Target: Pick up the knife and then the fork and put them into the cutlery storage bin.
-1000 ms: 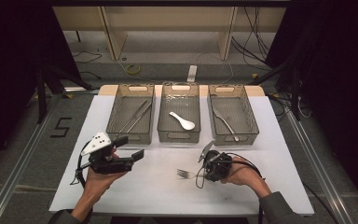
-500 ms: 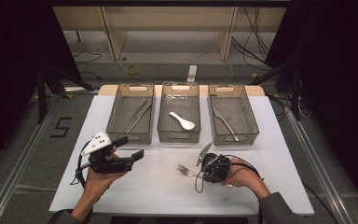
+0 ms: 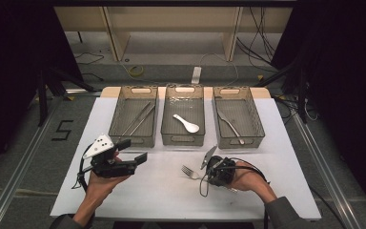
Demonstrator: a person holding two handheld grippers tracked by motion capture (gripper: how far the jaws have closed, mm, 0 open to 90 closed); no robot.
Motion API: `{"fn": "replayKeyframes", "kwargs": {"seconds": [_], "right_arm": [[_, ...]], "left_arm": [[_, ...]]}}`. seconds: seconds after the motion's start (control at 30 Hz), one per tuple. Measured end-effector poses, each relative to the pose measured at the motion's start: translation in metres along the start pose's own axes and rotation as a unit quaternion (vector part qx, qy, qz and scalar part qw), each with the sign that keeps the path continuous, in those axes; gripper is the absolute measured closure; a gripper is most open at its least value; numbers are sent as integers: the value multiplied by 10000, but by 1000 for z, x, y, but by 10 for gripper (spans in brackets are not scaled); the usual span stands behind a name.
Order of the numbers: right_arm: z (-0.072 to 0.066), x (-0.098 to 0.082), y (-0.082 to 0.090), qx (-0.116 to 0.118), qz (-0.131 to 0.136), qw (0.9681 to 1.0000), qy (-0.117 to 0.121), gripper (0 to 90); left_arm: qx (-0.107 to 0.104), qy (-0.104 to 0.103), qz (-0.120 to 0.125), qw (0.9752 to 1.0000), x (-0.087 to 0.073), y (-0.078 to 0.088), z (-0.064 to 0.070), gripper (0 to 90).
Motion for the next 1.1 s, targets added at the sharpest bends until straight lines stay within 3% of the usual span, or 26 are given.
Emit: {"fn": "replayKeyframes", "kwargs": {"seconds": [0.33, 0.53, 0.77, 1.1], "right_arm": [[9, 1, 13, -145, 267, 9994, -148, 849], [18, 0, 21, -229, 445, 9977, -459, 849], [31, -3, 31, -353, 604, 9960, -561, 849], [50, -5, 55, -554, 992, 9893, -920, 849]], "left_arm": [[3, 5, 2, 10000, 0, 0, 0, 155], [-3, 23, 27, 10000, 0, 0, 0, 155], [11, 29, 27, 10000, 0, 0, -1, 155], [20, 34, 42, 10000, 0, 0, -1, 155]]}}
Point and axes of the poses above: each handheld gripper's, and its own axes: y roughly backward along the jaws, x roughly out of its top, z roughly to its right, the point moved 5 cm from there along -y, roughly forward along the jaws, and after that the axes turned 9 degrees about -x, right-handed, at the moved point
